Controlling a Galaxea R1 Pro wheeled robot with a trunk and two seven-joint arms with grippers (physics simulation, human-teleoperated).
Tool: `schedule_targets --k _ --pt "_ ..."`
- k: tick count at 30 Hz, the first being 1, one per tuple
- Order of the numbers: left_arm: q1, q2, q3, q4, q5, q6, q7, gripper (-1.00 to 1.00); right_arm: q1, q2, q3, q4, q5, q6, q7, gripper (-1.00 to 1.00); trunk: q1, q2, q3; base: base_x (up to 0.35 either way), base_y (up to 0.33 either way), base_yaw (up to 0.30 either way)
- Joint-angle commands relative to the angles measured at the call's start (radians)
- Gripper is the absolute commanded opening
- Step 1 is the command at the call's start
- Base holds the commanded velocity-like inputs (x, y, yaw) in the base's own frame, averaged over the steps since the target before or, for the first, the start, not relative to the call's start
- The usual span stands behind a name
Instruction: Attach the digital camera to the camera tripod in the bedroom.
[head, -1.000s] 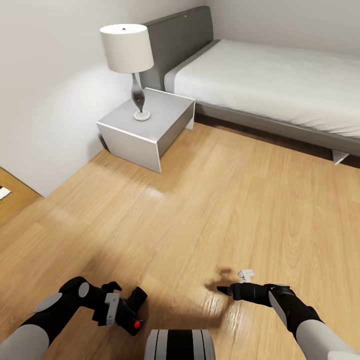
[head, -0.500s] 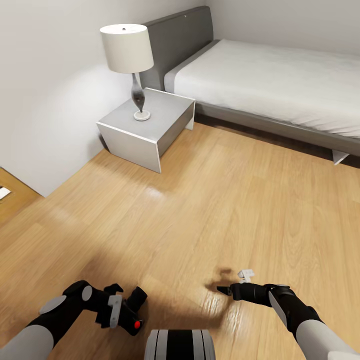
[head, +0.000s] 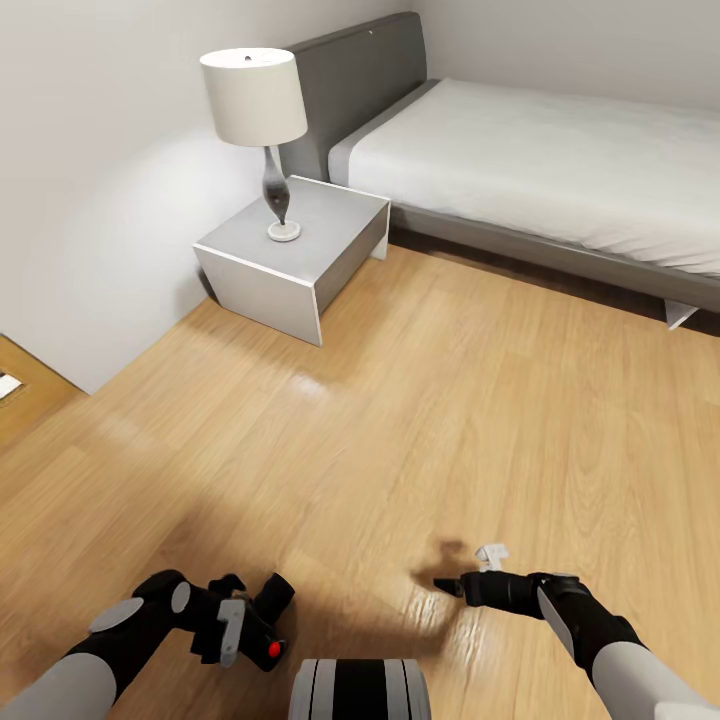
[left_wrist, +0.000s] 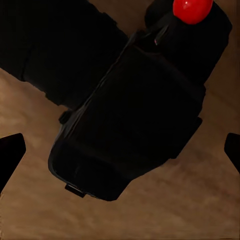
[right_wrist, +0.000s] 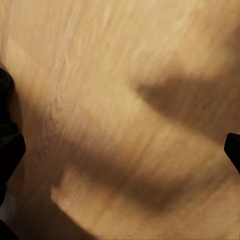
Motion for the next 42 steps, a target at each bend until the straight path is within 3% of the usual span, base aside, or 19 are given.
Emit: schedule_targets --k 1,22,30,39,42 --pt "0.000 -0.001 -0.003 -0.001 -0.011 -0.006 0.000 1.00 0.000 0.001 -0.008 -0.001 0.005 0.008 0.006 1.00 0.000 0.000 -0.001 0.000 0.000 0.000" --pt "0.000 -0.013 -0.004 0.037 -0.027 -0.006 0.076 1.00 0.000 0.001 -0.009 0.001 0.007 0.008 0.006 1.00 0.000 0.000 -0.001 0.000 0.000 0.000" --pt "0.000 -0.019 -0.003 0.073 -0.027 -0.005 0.134 1.00 0.000 0.001 -0.010 0.001 0.006 0.008 0.006 1.00 0.000 0.000 -0.001 0.000 0.000 0.000" --pt "0.000 -0.028 -0.005 0.084 -0.029 0.026 0.149 1.00 0.000 0.001 -0.009 0.001 0.006 0.008 0.006 1.00 0.000 0.000 -0.001 0.000 0.000 0.000" --pt "0.000 -0.028 -0.005 0.085 -0.044 0.031 0.152 1.00 0.000 0.001 -0.009 0.001 0.006 0.008 0.006 1.00 0.000 0.000 -0.001 0.000 0.000 0.000"
